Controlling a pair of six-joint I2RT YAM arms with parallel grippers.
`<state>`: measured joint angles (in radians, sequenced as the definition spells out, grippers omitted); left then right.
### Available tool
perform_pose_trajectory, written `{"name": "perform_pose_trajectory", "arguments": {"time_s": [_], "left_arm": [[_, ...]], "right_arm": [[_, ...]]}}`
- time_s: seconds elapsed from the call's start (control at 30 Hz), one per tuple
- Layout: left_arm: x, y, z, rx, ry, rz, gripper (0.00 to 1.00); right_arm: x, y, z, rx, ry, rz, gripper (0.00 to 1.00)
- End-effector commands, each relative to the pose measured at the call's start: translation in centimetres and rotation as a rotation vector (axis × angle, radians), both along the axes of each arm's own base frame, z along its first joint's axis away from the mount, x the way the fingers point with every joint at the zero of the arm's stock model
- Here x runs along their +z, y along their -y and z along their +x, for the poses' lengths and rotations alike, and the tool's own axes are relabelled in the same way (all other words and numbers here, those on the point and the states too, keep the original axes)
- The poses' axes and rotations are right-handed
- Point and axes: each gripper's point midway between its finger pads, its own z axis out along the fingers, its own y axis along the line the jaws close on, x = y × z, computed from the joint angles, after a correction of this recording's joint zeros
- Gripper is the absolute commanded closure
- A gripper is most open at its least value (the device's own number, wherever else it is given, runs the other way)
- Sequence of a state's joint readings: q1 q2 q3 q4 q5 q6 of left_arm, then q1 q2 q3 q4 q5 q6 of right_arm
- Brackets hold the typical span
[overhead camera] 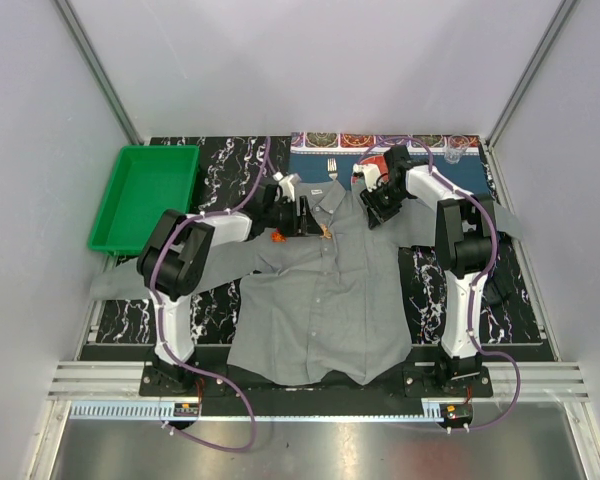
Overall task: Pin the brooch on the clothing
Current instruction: Pin the brooch to the clothes.
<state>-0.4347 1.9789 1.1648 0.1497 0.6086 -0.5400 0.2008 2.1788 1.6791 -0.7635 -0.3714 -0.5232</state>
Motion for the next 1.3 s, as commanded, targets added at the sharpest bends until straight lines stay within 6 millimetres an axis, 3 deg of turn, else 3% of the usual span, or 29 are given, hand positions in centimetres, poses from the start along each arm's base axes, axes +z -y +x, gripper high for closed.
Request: {"name": "perform_pose_trajectory", "arguments": {"time_s": [0.0,0.23,0.4,0.53,0.67,0.77,0.8,0.83,0.9,1.0,1.13,1.27], "left_arm": [[0.0,1.1,1.9,0.031,0.035,0.015,0.42],[-0.6,3.2,2.0,0.013,0.016,-0.005,0.44],[1.4,5.4,2.4,-0.02,0.069,-0.045,0.45],[3.3,8.6,1.8,-0.112,0.155,-0.054,0.48],[1.7,8.9,1.0,-0.152,0.109,-0.025,0.5],[0.9,7.4,0.3,-0.143,0.071,-0.017,0.5],[2.3,6.9,0.3,-0.131,0.087,-0.044,0.5],[2.1,5.5,0.5,-0.097,0.08,-0.074,0.5],[3.9,4.1,0.1,-0.097,0.099,-0.08,0.5],[5.0,1.2,-0.8,-0.111,0.141,-0.039,0.5],[2.8,-3.4,-2.0,-0.097,0.099,0.041,0.5],[1.1,-7.7,-1.9,0.007,0.023,0.077,0.5]], "right_arm": [[0.0,0.4,0.4,-0.013,0.015,-0.024,0.64],[0.2,0.3,0.9,-0.008,0.025,-0.02,0.64],[0.0,0.4,0.7,-0.009,0.019,-0.026,0.64],[-0.3,0.5,0.4,-0.011,0.011,-0.032,0.64],[-0.2,0.6,0.4,-0.013,0.013,-0.035,0.64],[0.0,0.7,0.6,-0.014,0.021,-0.039,0.64],[0.3,0.7,0.6,-0.014,0.026,-0.038,0.64],[0.4,0.7,0.6,-0.014,0.029,-0.037,0.64],[1.3,0.5,0.6,-0.011,0.043,-0.024,0.64],[3.0,-0.3,0.3,-0.003,0.052,0.019,0.64],[4.0,-1.3,-0.4,0.009,0.047,0.048,0.64],[3.2,-2.1,-0.9,0.013,0.026,0.034,0.64]]}}
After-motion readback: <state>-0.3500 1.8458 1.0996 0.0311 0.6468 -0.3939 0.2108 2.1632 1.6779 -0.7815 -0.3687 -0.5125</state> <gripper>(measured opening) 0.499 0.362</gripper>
